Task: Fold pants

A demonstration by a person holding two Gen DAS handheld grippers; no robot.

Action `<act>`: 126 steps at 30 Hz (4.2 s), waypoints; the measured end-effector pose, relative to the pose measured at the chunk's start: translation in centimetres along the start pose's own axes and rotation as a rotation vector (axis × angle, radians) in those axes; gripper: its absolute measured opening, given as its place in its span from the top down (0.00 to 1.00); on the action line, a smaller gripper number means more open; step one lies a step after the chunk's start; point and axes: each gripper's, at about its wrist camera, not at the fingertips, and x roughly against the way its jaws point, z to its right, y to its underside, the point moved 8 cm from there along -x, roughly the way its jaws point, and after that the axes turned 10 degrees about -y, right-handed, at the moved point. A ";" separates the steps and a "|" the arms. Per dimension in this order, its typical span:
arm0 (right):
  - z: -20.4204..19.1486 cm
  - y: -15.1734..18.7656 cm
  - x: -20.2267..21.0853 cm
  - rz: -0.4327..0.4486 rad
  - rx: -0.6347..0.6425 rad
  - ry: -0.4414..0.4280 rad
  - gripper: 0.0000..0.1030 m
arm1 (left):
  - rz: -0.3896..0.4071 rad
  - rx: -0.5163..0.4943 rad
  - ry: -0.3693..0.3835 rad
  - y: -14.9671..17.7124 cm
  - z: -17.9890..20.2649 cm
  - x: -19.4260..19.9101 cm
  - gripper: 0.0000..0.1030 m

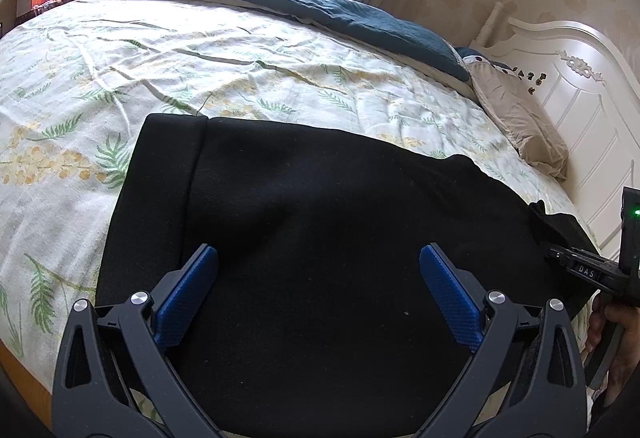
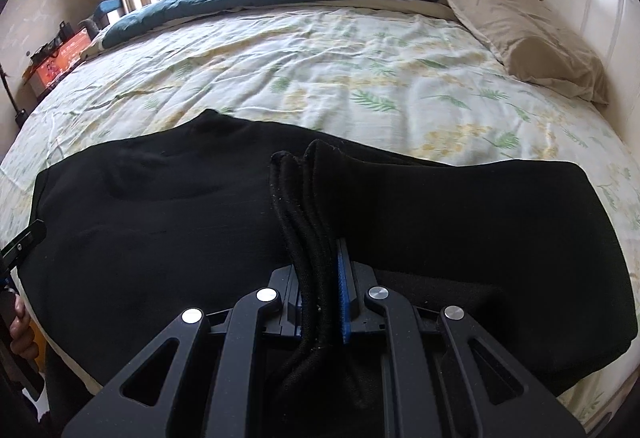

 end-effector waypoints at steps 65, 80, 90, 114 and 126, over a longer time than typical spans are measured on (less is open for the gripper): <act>22.7 7.1 13.1 0.333 -0.702 -0.526 0.48 | 0.004 -0.049 -0.024 0.4 0.2 -0.3 0.03; 23.8 1.5 4.5 0.063 -0.642 -0.521 0.71 | 0.008 -0.077 -0.039 0.6 0.4 -0.4 0.03; 14.9 -0.6 11.5 0.248 -0.535 -0.552 0.60 | 0.007 -0.076 -0.025 0.5 0.3 -0.2 0.03; 0.8 4.0 4.9 0.093 -0.337 -0.699 0.43 | -0.055 0.197 0.214 -2.5 -6.7 4.0 0.03; 0.0 3.8 5.6 0.130 -0.297 -0.688 0.28 | -0.256 0.249 0.336 -2.4 -9.1 -0.6 0.18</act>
